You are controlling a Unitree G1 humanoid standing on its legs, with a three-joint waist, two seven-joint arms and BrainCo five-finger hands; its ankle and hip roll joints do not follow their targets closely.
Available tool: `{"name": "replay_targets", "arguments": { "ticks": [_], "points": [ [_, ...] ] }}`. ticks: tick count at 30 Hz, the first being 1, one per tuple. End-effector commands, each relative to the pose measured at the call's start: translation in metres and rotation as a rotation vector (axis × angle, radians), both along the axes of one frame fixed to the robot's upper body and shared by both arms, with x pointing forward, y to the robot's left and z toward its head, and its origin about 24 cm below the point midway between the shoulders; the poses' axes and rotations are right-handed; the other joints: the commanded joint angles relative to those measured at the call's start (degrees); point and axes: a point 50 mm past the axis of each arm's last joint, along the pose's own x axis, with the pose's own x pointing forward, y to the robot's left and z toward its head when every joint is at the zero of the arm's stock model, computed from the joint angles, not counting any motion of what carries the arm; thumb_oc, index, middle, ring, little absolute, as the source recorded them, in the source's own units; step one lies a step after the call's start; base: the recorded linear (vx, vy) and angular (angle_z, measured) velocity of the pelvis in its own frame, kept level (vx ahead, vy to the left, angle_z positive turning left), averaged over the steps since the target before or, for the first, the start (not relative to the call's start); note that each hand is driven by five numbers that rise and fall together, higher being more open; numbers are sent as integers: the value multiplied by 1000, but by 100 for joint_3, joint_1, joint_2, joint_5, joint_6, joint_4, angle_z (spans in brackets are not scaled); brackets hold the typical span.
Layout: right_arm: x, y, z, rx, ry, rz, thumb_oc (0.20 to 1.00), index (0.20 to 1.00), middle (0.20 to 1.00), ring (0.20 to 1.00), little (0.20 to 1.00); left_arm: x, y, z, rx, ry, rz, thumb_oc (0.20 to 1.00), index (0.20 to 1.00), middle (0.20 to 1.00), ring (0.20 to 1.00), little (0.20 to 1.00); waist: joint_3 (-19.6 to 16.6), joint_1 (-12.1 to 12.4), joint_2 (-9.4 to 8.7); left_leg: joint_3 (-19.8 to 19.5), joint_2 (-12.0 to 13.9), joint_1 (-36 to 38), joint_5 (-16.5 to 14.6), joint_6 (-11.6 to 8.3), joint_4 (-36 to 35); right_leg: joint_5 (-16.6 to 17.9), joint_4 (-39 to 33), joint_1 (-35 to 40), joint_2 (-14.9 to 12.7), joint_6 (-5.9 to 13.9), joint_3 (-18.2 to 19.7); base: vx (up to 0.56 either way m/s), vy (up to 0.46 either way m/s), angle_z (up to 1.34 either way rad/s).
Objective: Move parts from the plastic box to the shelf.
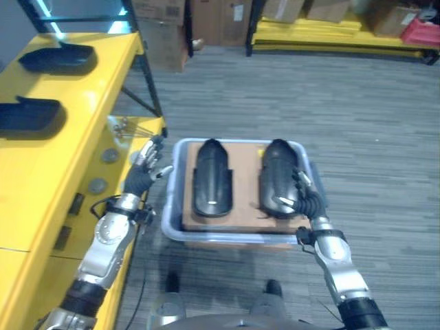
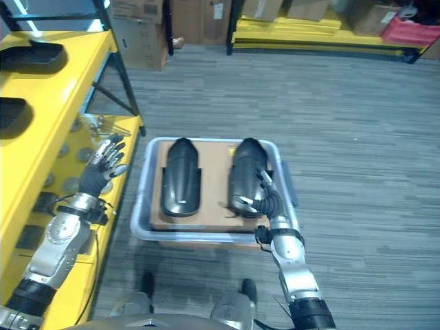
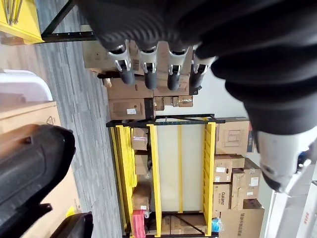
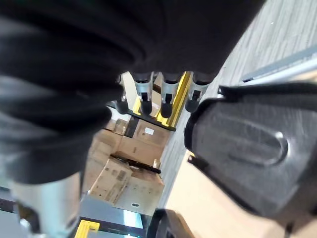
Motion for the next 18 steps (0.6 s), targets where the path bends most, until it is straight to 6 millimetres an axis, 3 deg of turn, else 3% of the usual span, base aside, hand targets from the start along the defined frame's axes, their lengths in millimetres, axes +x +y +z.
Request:
{"name": "replay_targets", "arguments": {
  "ticks": [1, 2, 3, 4, 5, 7, 8, 9, 10, 11, 12, 18],
  "points": [
    [7, -5, 33, -21, -147, 41, 1000, 1000, 1000, 1000, 1000, -8, -2, 7, -65, -69, 22, 1000, 1000, 1000, 1000, 1000, -388, 11, 19, -515, 715, -311, -243, -233, 296, -494, -288, 377, 519, -24, -191, -109, -755, -68],
    [6, -10, 35, -41, -149, 39, 1000, 1000, 1000, 1000, 1000, -7, -5, 5, -103, -68, 30, 1000, 1000, 1000, 1000, 1000, -312, -43, 84, -506, 780, -589, 232, -281, 438, -602, -393, 515, 689, -135, -431, -107, -573, -38],
    [6, -10, 35, -41, -149, 39, 1000, 1000, 1000, 1000, 1000, -7, -5, 5, -103, -68, 30, 1000, 1000, 1000, 1000, 1000, -312, -43, 84, -506, 780, -589, 232, -281, 438, -602, -393, 515, 689, -135, -431, -175, -330, -5],
    [6, -20, 37, -65, -153, 0, 1000, 1000, 1000, 1000, 1000, -4, -11, 5, -125, -65, 13, 1000, 1000, 1000, 1000, 1000, -216, -172, 48, 16, 752, -883, 628, -185, 489, -638, -493, 645, 787, -205, -747, -150, -228, 41],
    [6, -22, 39, -69, -157, -8, 1000, 1000, 1000, 1000, 1000, -3, -13, 7, -121, -72, 5, 1000, 1000, 1000, 1000, 1000, -204, -215, -6, 299, 692, -898, 497, -137, 513, -635, -550, 657, 778, -223, -809, -150, -228, 41],
    [6, -23, 40, -77, -160, -9, 1000, 1000, 1000, 1000, 1000, -4, -12, 8, -110, -80, 3, 1000, 1000, 1000, 1000, 1000, -167, -201, -48, 303, 566, -894, 331, -104, 679, -579, -563, 608, 779, -257, -805, -131, -139, 29],
    [8, -23, 41, -92, -160, -2, 1000, 1000, 1000, 1000, 1000, -5, -12, 8, -104, -83, -4, 1000, 1000, 1000, 1000, 1000, -142, -107, -103, -247, 38, -913, -381, 27, 1113, -492, -610, 514, 743, -268, -783, -141, -146, 13],
    [8, -23, 41, -92, -160, -2, 1000, 1000, 1000, 1000, 1000, -5, -12, 8, -104, -83, -4, 1000, 1000, 1000, 1000, 1000, -142, -107, -103, -247, 38, -913, -381, 27, 1113, -492, -610, 514, 743, -268, -783, -92, -106, -17],
    [9, -25, 41, -97, -156, -9, 1000, 1000, 1000, 1000, 1000, -6, -14, 6, -117, -75, -10, 1000, 1000, 1000, 1000, 1000, -163, -88, -128, -361, -144, -826, -638, 63, 1161, -448, -621, 477, 735, -292, -784, -24, -32, -15],
    [9, -25, 41, -97, -156, -9, 1000, 1000, 1000, 1000, 1000, -6, -14, 6, -117, -75, -10, 1000, 1000, 1000, 1000, 1000, -163, -88, -128, -361, -144, -826, -638, 63, 1161, -448, -621, 477, 735, -292, -784, 11, 34, -26],
    [9, -32, 37, -100, -138, -62, 1000, 1000, 1000, 1000, 1000, -7, -21, 1, -127, -50, -42, 1000, 1000, 1000, 1000, 1000, -272, -185, -34, 36, -92, -568, -696, 173, 902, -473, -624, 514, 787, -256, -896, 54, 117, -1],
    [14, -54, 21, -139, -55, -181, 1000, 1000, 1000, 1000, 1000, -6, -30, 3, -87, -43, -123, 1000, 1000, 1000, 1000, 1000, -356, -98, 22, -131, -214, -471, -597, 195, 427, -420, -624, 495, 720, -204, -1097, 52, 70, 32]
  ]
}}
